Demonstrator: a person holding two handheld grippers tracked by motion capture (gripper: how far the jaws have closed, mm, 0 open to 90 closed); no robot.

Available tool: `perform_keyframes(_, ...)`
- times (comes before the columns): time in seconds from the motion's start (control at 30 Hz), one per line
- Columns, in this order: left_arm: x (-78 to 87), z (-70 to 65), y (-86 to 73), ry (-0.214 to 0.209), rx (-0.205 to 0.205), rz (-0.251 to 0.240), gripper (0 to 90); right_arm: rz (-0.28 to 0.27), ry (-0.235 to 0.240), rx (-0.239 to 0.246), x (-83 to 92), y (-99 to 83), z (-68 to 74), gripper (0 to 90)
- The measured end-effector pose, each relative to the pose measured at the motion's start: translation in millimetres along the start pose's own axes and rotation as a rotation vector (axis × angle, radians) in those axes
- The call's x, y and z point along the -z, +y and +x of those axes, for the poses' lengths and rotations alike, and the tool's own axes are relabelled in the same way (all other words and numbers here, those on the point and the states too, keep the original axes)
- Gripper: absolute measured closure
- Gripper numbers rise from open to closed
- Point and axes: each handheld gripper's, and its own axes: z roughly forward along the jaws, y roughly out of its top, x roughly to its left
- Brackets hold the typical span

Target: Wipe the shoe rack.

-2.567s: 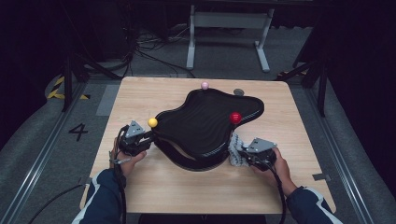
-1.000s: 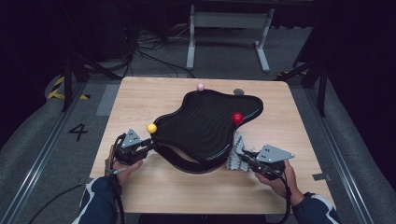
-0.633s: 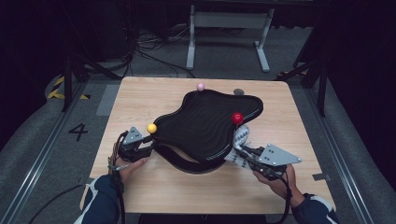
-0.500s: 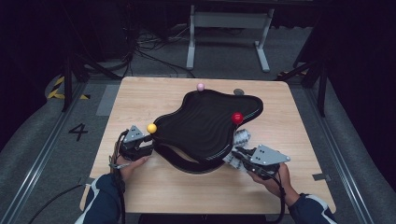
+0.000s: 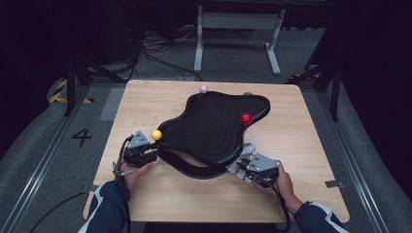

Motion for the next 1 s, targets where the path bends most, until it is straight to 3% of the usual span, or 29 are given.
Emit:
perform_keyframes(0.1,2.6,-4.2,-0.5,-0.013,-0.015,0.013,72.3,0.033,-0.002,-0.001,-2.7,-3.5,-2.3,81.8)
perform_keyframes(0.13,2.2,-5.0,-0.7,-0.025,-0.014,0.006,71.7,0.012,-0.008,-0.025,1.4,-3.3,-6.0,81.8)
perform_keyframes(0.2,3.3,-4.0,-0.5,-0.025,-0.025,0.003,71.2,-0.083,0.005,-0.052,17.2,-1.0,-13.7,81.9)
perform_keyframes(0.33,2.4,-3.9,0.2,-0.028,-0.02,0.003,71.2,-0.17,0.001,-0.076,38.8,5.8,-15.9,81.8)
perform_keyframes(0.43,2.2,-5.6,-0.1,-0.042,-0.011,0.0,71.8,-0.209,-0.018,-0.05,43.9,14.5,-13.8,81.8)
perform_keyframes(0.53,4.6,-5.9,-0.1,-0.059,-0.034,0.017,71.4,-0.244,-0.063,-0.015,45.9,22.4,-14.6,81.5)
perform_keyframes(0.63,4.7,-8.1,-1.4,-0.08,-0.025,0.007,71.3,-0.29,-0.076,-0.018,53.1,31.6,-18.0,81.4)
perform_keyframes(0.8,3.6,-11.8,-0.1,-0.078,-0.049,0.023,69.6,-0.314,-0.092,-0.013,52.3,41.9,-24.6,81.3)
perform_keyframes(1.0,0.0,-11.8,-0.5,-0.077,-0.052,0.014,69.4,-0.258,-0.029,-0.024,32.2,27.9,-23.6,81.2)
